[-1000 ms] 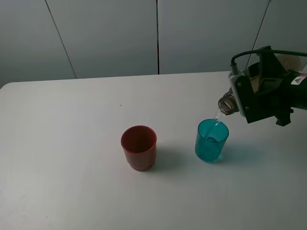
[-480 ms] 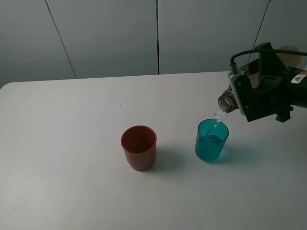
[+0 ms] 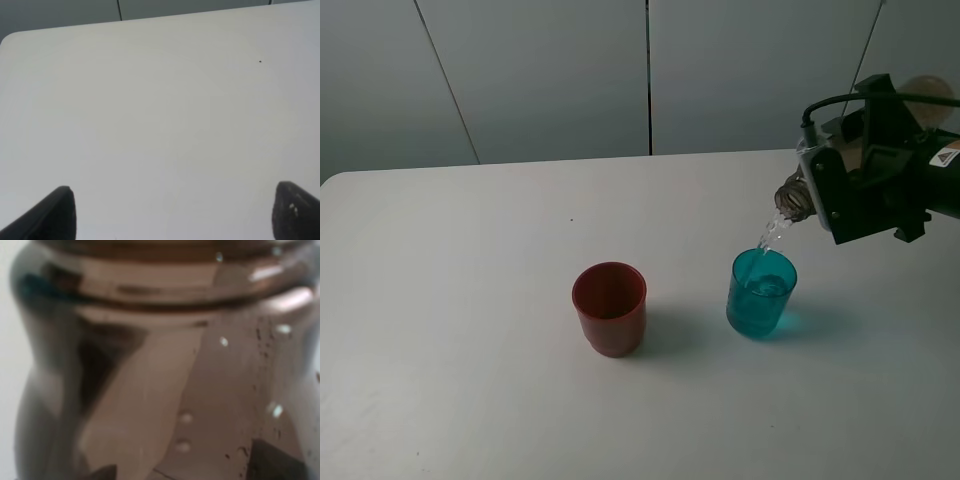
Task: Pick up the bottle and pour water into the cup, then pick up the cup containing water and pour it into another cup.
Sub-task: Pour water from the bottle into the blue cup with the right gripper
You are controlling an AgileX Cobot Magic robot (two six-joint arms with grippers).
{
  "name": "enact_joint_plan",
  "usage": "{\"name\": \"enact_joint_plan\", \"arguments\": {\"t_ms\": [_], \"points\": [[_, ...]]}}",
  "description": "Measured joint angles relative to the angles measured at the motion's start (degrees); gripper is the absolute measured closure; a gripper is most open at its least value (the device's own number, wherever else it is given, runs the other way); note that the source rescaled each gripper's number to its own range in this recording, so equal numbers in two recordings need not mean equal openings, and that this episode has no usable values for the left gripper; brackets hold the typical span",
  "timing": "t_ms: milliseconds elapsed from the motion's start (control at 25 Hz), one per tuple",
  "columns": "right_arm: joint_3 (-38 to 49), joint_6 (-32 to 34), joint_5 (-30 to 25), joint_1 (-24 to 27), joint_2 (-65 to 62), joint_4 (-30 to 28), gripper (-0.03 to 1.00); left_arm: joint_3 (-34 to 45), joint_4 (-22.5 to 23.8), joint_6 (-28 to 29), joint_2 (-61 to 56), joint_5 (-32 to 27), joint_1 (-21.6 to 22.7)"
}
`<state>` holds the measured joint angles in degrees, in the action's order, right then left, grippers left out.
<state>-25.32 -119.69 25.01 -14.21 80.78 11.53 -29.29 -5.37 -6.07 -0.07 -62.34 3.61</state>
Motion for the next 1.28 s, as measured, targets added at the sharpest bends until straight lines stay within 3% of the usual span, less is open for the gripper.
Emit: {"name": "enact_joint_plan", "arguments": {"t_ms": [1280], "points": [[2.12, 0.00, -1.77, 0.00, 0.00, -0.49, 0.97, 0.00, 0.00, 0.00, 0.00, 0.00, 0.00]]}}
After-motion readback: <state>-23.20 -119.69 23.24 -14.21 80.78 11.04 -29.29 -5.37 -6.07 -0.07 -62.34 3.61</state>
